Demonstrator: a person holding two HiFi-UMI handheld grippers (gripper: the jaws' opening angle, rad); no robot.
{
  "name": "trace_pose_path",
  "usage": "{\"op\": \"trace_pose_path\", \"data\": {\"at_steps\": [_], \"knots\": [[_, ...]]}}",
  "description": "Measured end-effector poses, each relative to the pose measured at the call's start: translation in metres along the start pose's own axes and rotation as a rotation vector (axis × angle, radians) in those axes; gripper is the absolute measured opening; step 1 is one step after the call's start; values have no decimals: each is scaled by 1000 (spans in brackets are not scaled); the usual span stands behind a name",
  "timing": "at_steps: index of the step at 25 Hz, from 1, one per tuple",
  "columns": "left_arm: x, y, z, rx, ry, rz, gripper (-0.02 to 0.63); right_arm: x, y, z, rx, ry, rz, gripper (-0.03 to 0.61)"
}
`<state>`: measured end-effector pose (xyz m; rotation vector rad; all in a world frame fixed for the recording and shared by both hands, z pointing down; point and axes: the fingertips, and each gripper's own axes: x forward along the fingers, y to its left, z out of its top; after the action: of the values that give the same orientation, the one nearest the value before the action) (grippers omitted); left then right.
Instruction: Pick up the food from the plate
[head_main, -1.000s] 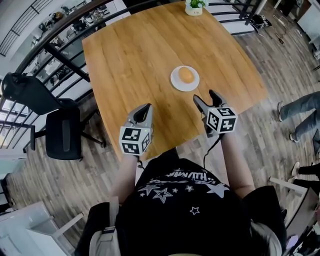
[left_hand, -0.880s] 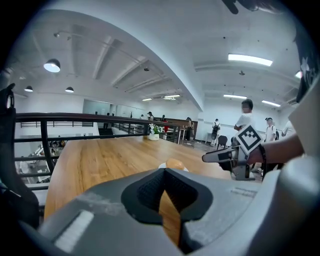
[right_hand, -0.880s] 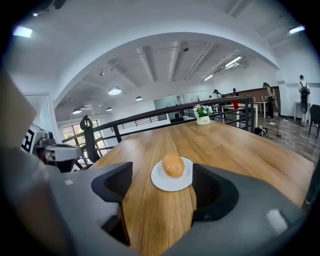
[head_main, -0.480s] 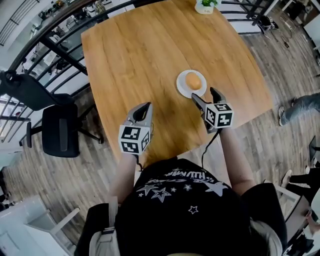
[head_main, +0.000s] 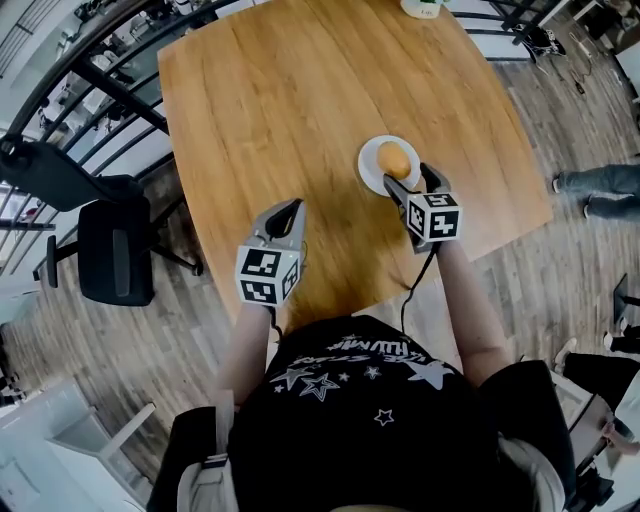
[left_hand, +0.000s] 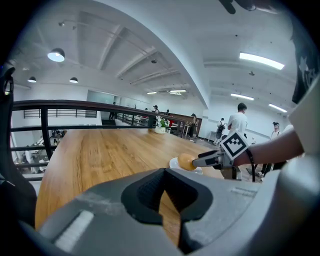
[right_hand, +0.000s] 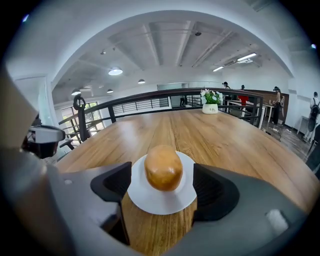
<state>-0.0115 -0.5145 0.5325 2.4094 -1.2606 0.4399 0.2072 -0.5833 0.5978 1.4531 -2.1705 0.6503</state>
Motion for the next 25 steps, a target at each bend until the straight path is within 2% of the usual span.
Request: {"op": "trace_pose_path", "data": {"at_steps": [8,20,23,25], "knots": [[8,4,-6,-23,17,1,2,18,-6,-1,-27,23,-14,379],[8,4,-14,-31,31,-3,2,42,-2,-7,-72,80,20,379],[7,6,-15,-33,34,-2,2,44,-2,-8,-84,92,8,344],[7,6,-15,-35,35,-2,2,45,-2,-7,-82,90,4,342]]}}
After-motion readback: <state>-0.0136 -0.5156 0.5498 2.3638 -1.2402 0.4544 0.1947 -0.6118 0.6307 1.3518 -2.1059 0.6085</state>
